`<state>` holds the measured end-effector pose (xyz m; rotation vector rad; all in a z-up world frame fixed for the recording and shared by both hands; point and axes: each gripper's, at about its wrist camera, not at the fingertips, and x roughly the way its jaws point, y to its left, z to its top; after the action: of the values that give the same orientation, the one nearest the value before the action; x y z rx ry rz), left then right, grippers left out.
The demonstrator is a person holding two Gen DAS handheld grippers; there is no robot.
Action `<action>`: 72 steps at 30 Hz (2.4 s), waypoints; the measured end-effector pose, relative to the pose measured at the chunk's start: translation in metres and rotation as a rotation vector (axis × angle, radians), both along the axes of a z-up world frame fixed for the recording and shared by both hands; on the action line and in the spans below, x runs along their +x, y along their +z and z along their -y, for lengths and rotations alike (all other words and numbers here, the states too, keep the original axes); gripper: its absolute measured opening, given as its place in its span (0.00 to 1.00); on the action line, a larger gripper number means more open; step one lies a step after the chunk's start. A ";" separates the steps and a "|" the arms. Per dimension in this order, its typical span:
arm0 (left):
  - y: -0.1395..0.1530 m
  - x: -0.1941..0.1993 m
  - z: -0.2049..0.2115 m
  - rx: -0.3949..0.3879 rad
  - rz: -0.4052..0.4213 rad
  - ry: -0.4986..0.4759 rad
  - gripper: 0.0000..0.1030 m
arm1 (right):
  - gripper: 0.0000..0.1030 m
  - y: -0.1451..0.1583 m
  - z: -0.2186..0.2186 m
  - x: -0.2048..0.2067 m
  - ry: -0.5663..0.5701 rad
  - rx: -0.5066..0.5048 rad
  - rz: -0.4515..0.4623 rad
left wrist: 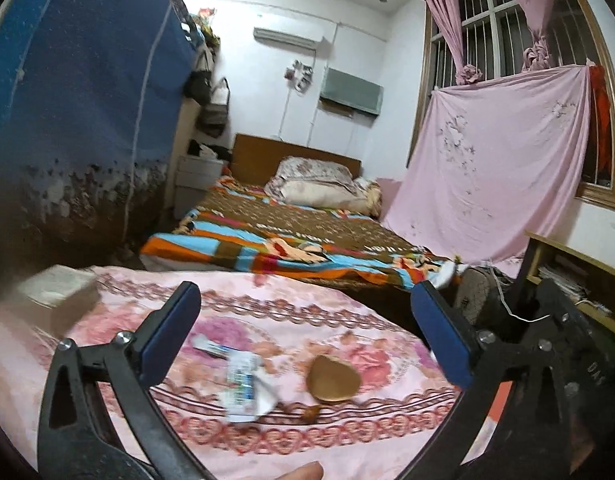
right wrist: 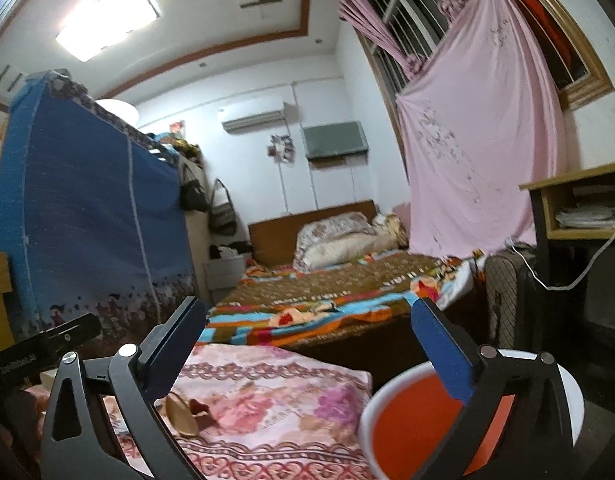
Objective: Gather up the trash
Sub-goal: 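Move both tools back over the remaining trash on the bed, then grasp the tan peel with the right tool while the left tool grasps the white toothpaste tube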
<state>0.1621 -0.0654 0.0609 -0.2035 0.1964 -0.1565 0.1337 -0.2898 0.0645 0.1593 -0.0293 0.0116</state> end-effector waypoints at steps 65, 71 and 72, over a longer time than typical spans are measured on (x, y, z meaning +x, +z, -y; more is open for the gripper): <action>-0.076 0.075 -0.018 0.166 -0.588 -0.216 0.13 | 0.53 -0.050 -0.091 0.120 0.408 -0.101 -0.618; -0.077 0.076 -0.023 0.147 -0.594 -0.213 0.08 | 0.53 -0.052 -0.096 0.122 0.424 -0.112 -0.638; -0.077 0.075 -0.023 0.146 -0.593 -0.213 0.08 | 0.53 -0.053 -0.098 0.122 0.428 -0.115 -0.647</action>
<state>0.2373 -0.0425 -0.0156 -0.0776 0.8188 -0.2898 0.2562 -0.1923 0.0119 0.0465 0.6503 0.3871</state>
